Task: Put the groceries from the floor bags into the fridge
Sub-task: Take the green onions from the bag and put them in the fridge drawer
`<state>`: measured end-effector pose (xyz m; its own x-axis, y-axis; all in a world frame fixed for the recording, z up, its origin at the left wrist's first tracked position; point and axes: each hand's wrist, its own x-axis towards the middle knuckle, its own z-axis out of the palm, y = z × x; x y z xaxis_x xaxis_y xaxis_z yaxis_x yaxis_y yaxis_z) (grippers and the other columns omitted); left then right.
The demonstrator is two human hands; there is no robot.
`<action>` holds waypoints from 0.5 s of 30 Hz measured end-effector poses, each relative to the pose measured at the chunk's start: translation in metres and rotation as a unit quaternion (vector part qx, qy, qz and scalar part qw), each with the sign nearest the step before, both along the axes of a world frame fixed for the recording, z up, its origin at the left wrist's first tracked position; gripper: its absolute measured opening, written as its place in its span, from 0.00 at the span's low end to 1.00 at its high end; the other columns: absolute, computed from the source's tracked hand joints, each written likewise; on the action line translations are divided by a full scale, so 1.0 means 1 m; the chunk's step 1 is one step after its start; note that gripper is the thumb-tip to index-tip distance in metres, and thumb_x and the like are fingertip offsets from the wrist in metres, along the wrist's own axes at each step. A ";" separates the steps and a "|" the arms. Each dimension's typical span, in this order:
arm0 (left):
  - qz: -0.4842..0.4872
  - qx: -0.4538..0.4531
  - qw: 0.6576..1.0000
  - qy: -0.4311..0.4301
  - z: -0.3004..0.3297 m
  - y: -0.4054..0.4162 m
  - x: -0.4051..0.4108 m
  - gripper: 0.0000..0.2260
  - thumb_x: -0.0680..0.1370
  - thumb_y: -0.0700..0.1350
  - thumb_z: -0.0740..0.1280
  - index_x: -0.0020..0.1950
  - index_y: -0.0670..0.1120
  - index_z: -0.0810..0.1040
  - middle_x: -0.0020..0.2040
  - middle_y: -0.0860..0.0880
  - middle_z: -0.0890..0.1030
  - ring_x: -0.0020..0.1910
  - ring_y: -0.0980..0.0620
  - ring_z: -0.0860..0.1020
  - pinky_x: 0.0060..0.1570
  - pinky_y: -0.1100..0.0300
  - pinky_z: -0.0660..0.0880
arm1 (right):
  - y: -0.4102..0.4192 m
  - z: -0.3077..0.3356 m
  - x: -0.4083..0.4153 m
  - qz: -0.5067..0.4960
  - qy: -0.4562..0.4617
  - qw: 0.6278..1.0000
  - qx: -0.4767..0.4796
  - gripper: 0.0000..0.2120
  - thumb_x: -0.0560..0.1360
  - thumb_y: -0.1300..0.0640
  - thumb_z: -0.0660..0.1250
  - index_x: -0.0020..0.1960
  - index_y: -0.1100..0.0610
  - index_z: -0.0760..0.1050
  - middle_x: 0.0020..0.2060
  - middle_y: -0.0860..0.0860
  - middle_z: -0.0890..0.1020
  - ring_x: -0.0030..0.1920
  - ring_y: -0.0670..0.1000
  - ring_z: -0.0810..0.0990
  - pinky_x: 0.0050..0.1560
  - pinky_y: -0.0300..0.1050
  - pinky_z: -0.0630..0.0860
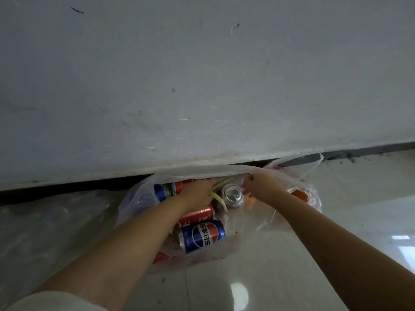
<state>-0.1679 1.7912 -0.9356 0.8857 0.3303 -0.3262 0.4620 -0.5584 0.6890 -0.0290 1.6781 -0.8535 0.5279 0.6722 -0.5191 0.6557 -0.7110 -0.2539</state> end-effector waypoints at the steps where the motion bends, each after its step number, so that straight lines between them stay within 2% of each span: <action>1: 0.007 -0.006 1.000 0.010 0.004 0.007 -0.003 0.09 0.78 0.42 0.59 0.55 0.51 0.74 0.56 0.45 0.79 0.54 0.46 0.76 0.53 0.54 0.72 | 0.000 0.001 -0.003 -0.021 0.003 1.000 -0.008 0.14 0.80 0.60 0.56 0.61 0.63 0.74 0.56 0.59 0.81 0.57 0.57 0.79 0.60 0.49 0.75; 3: 0.039 -0.012 0.998 0.056 0.014 0.019 -0.016 0.06 0.80 0.45 0.56 0.46 0.51 0.72 0.51 0.45 0.79 0.50 0.45 0.77 0.50 0.54 0.74 | 0.000 0.010 -0.011 -0.030 0.003 0.999 -0.027 0.15 0.80 0.62 0.56 0.66 0.62 0.71 0.61 0.56 0.78 0.60 0.54 0.77 0.63 0.46 0.71; 4: 0.061 -0.018 0.995 0.077 0.026 0.022 -0.025 0.07 0.81 0.48 0.56 0.47 0.51 0.73 0.51 0.46 0.79 0.49 0.46 0.78 0.50 0.53 0.75 | -0.001 0.012 -0.014 -0.045 0.020 0.999 -0.014 0.15 0.80 0.62 0.57 0.66 0.61 0.71 0.60 0.56 0.78 0.60 0.54 0.77 0.62 0.46 0.71; 6: 0.086 -0.019 0.992 0.092 0.057 0.022 -0.043 0.10 0.80 0.52 0.58 0.51 0.49 0.77 0.50 0.47 0.80 0.49 0.46 0.78 0.50 0.53 0.76 | -0.008 0.024 -0.019 -0.050 0.029 0.998 0.016 0.15 0.79 0.60 0.57 0.64 0.56 0.73 0.56 0.55 0.79 0.55 0.54 0.79 0.57 0.45 0.75; 9: 0.084 -0.020 0.989 0.124 0.125 0.011 -0.065 0.10 0.78 0.50 0.64 0.39 0.48 0.77 0.38 0.47 0.79 0.43 0.44 0.80 0.39 0.55 0.71 | -0.025 0.069 -0.031 -0.023 0.034 0.999 0.000 0.14 0.79 0.60 0.56 0.62 0.54 0.73 0.55 0.54 0.80 0.53 0.53 0.79 0.46 0.42 0.73; 12: 0.120 -0.010 0.986 0.116 0.207 -0.004 -0.077 0.08 0.78 0.47 0.64 0.47 0.45 0.81 0.39 0.46 0.81 0.42 0.46 0.80 0.36 0.59 0.68 | -0.040 0.135 -0.044 -0.006 0.026 1.000 0.007 0.14 0.78 0.60 0.55 0.60 0.55 0.74 0.55 0.55 0.80 0.53 0.55 0.79 0.47 0.43 0.72; 15: 0.164 -0.031 0.982 0.093 0.292 -0.018 -0.077 0.09 0.80 0.47 0.62 0.51 0.46 0.80 0.33 0.53 0.77 0.30 0.55 0.74 0.28 0.63 0.65 | -0.051 0.215 -0.059 -0.002 0.021 1.000 0.017 0.15 0.78 0.60 0.54 0.60 0.55 0.75 0.57 0.54 0.79 0.54 0.56 0.79 0.53 0.48 0.77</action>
<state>-0.2447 1.7728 -0.6441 0.6585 0.5616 -0.5010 0.7308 -0.3184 0.6037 -0.0878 1.6272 -0.6386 0.5083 0.6875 -0.5186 0.6413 -0.7041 -0.3049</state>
